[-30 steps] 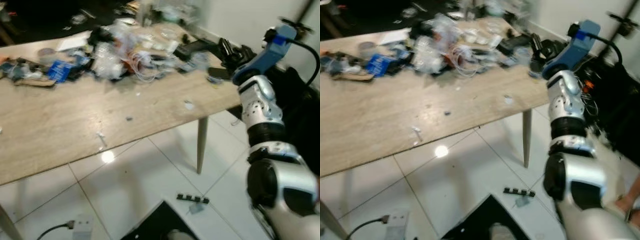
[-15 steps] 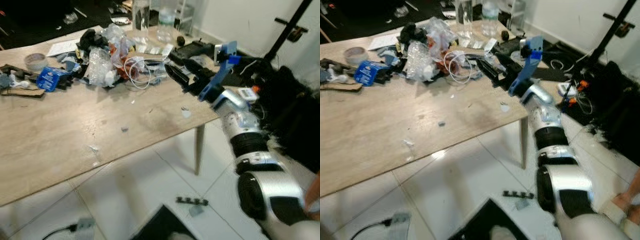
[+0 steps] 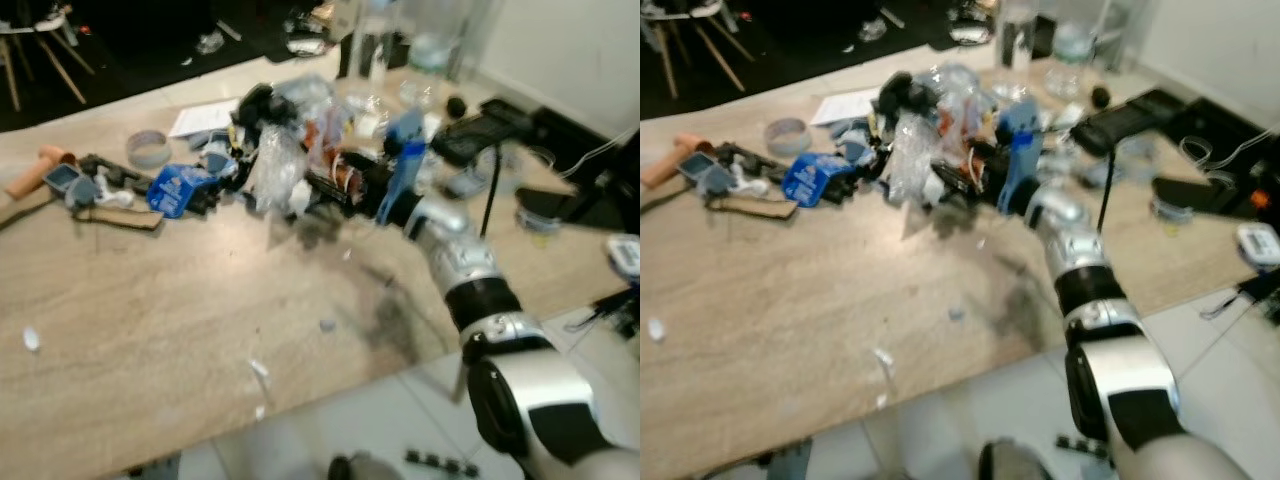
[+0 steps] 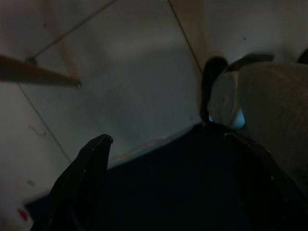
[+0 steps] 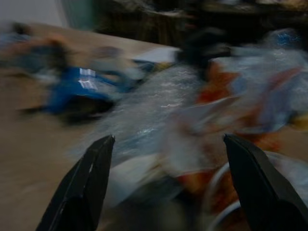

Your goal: Picking trash to rubbish bin

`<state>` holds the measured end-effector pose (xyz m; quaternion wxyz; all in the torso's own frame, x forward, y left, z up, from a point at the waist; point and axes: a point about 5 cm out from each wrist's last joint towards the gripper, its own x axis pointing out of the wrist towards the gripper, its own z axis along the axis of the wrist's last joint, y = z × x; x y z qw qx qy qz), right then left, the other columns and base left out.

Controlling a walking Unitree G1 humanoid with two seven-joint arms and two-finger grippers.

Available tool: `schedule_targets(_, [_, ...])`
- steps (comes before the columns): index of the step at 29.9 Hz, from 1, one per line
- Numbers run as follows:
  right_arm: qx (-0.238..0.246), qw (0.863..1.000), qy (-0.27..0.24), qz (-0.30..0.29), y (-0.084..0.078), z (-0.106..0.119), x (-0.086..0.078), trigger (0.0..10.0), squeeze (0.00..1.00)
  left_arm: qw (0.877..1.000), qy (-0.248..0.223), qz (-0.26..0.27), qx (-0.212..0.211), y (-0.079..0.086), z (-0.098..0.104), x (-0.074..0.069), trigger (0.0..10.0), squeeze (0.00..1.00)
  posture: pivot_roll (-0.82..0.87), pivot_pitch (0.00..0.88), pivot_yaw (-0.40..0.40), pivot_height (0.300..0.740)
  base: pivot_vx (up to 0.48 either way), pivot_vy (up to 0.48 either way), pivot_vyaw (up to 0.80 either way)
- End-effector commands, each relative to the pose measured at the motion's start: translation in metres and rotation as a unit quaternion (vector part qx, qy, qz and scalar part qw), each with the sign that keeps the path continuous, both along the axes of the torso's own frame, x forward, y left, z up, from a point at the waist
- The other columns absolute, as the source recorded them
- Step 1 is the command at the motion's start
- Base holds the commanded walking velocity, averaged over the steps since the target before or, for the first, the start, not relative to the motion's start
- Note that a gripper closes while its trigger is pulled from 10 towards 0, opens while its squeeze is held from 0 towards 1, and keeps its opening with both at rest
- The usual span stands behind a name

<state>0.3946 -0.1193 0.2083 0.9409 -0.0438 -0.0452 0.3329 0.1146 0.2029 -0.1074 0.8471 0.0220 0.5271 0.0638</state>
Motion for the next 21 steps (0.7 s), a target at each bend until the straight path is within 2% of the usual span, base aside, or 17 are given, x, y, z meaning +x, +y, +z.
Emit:
schedule_targets(1, [-0.024, 0.999, 0.012, -0.042, -0.005, -0.01, 0.002, 10.0, 0.0, 0.999, 0.028, 0.0, -0.026, -0.012, -0.006, -0.015, 10.0, 0.0, -0.01, 0.109, -0.04, 0.74, 0.0, 0.0, 0.0])
schedule_targets(4, [-0.007, 0.997, 0.023, -0.067, -0.01, -0.01, 0.004, 10.0, 0.0, 0.999, 0.029, -0.002, -0.026, -0.013, -0.006, -0.015, 10.0, 0.0, -0.01, 0.109, -0.04, 0.74, 0.0, 0.0, 0.0])
schedule_targets(14, [-0.061, 0.989, 0.044, -0.126, -0.019, -0.022, 0.008, 10.0, 0.0, 0.999, 0.027, -0.002, -0.028, -0.012, -0.006, -0.014, 10.0, 0.0, -0.01, 0.11, -0.037, 0.74, 0.0, 0.0, 0.0])
schedule_targets(21, [-0.068, 0.985, 0.045, -0.153, -0.022, -0.018, 0.01, 10.0, 0.0, 0.999, 0.027, -0.004, -0.029, -0.012, -0.006, -0.014, 10.0, 0.0, -0.01, 0.109, -0.037, 0.74, 0.0, 0.0, 0.0])
